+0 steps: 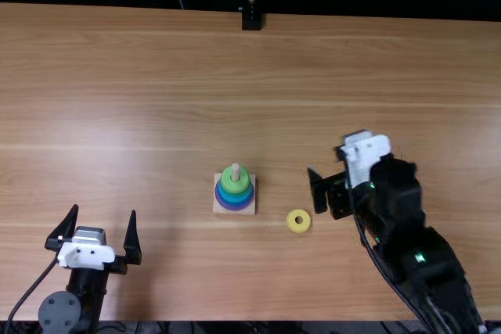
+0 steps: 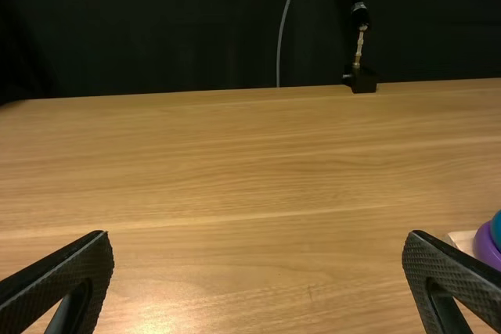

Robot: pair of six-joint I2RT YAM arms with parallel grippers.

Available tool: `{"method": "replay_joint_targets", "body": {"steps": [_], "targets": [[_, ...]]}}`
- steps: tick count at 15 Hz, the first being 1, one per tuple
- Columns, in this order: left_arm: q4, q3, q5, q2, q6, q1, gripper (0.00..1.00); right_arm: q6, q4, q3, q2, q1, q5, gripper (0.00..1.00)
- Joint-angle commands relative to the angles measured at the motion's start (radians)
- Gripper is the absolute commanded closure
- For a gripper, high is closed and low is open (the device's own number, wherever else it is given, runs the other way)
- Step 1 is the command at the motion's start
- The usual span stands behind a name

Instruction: Build the Hanoi tower: stack the rings onto the peg from bottom to top in this color order: purple, dark blue, light blue, dark green, light green, yellow, orange.

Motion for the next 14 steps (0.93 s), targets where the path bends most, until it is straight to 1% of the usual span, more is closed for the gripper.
{"method": "replay_joint_targets", "body": {"steps": [1, 3, 4, 5, 6, 7, 8, 9, 10, 14], "targets": [[-0.001, -0.019, 0.006, -0.012, 0.010, 0.008, 0.00, 0.010, -0.072, 0.070, 0.079, 0.021, 0.007, 0.00], [-0.001, -0.019, 0.006, -0.012, 0.010, 0.008, 0.00, 0.016, -0.192, 0.090, 0.197, 0.025, 0.003, 0.00], [-0.001, -0.019, 0.006, -0.012, 0.010, 0.008, 0.00, 0.016, -0.212, 0.090, 0.241, 0.025, -0.019, 0.00], [-0.001, -0.019, 0.006, -0.012, 0.010, 0.008, 0.00, 0.017, -0.220, 0.091, 0.286, 0.025, -0.057, 0.00], [-0.001, -0.019, 0.006, -0.012, 0.010, 0.008, 0.00, 0.019, -0.223, 0.099, 0.319, 0.025, -0.078, 0.00], [-0.001, -0.019, 0.006, -0.012, 0.010, 0.008, 0.00, 0.034, -0.227, 0.100, 0.344, 0.025, -0.081, 0.00], [-0.001, -0.019, 0.006, -0.012, 0.010, 0.008, 0.00, 0.087, -0.225, 0.099, 0.361, 0.026, -0.081, 0.00], [-0.001, -0.019, 0.005, -0.012, 0.010, 0.008, 0.00, 0.124, -0.225, 0.099, 0.375, 0.028, -0.081, 0.00], [-0.001, -0.019, 0.006, -0.012, 0.010, 0.008, 0.00, 0.139, -0.225, 0.102, 0.389, 0.046, -0.081, 0.00], [-0.001, -0.019, 0.006, -0.012, 0.010, 0.008, 0.00, 0.141, -0.223, 0.096, 0.424, 0.120, -0.080, 0.00]]}}
